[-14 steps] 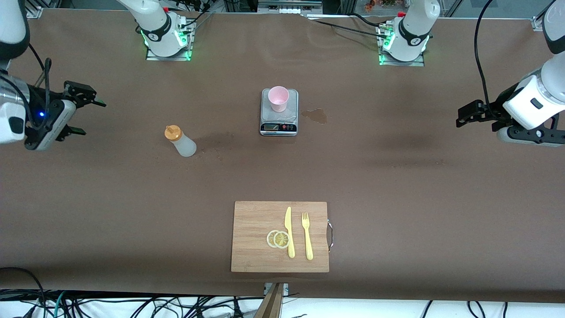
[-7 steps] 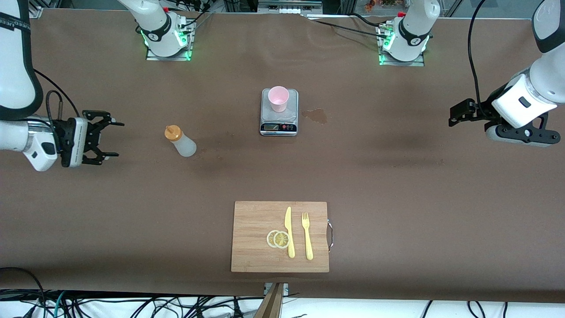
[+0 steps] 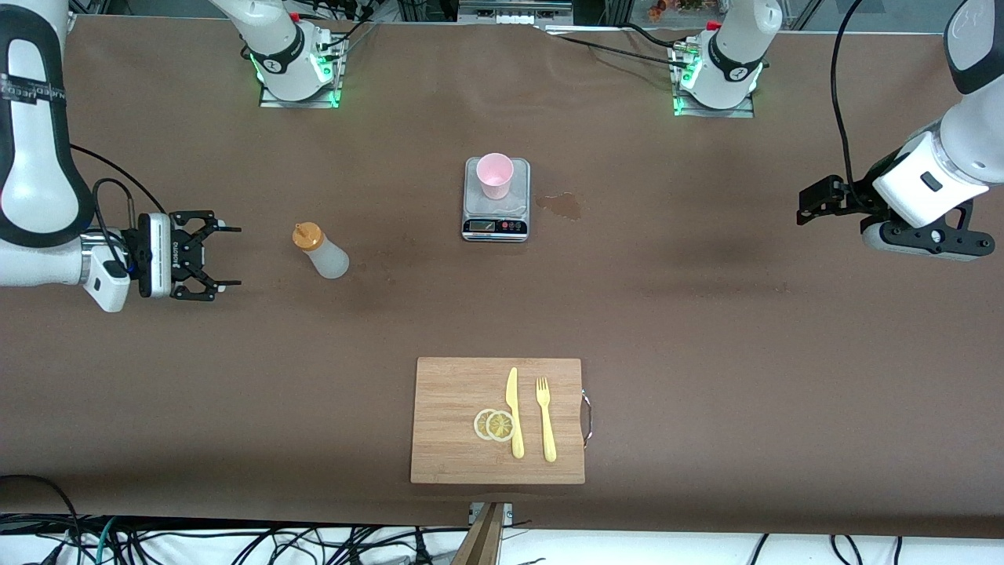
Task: Add sauce to pink cup with both arms
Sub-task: 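Grasp the white sauce bottle with the right gripper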
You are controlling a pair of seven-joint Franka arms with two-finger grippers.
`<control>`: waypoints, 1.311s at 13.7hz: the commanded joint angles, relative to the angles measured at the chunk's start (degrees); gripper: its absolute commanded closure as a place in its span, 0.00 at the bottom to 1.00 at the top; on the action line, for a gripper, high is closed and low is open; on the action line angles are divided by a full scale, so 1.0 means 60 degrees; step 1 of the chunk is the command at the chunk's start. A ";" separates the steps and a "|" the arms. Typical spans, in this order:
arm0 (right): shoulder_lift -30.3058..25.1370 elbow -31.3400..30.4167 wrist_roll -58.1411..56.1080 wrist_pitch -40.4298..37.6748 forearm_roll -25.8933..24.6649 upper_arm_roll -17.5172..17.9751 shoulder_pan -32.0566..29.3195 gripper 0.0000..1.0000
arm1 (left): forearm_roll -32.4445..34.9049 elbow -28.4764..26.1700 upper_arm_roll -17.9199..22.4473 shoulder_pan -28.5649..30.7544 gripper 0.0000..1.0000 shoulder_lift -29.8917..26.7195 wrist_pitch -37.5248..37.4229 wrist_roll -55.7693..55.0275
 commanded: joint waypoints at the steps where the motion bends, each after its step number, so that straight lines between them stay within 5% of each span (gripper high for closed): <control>1: 0.0829 -0.0108 -0.2088 -0.0090 0.0846 -0.0090 -0.0236 0.00 | 0.0268 -0.0082 -0.0022 -0.0002 0.00 -0.0097 0.0095 0.0164; 7: 0.1988 -0.0869 -0.5386 -0.0733 0.2295 -0.0090 -0.0295 0.00 | 0.0268 -0.0082 -0.0007 -0.0002 0.00 -0.0083 0.0095 0.0150; 18: 0.2867 -0.1837 -0.8188 -0.1189 0.3879 -0.0090 0.0407 0.00 | 0.0268 -0.0082 -0.0007 0.0012 0.00 -0.0083 0.0081 0.0164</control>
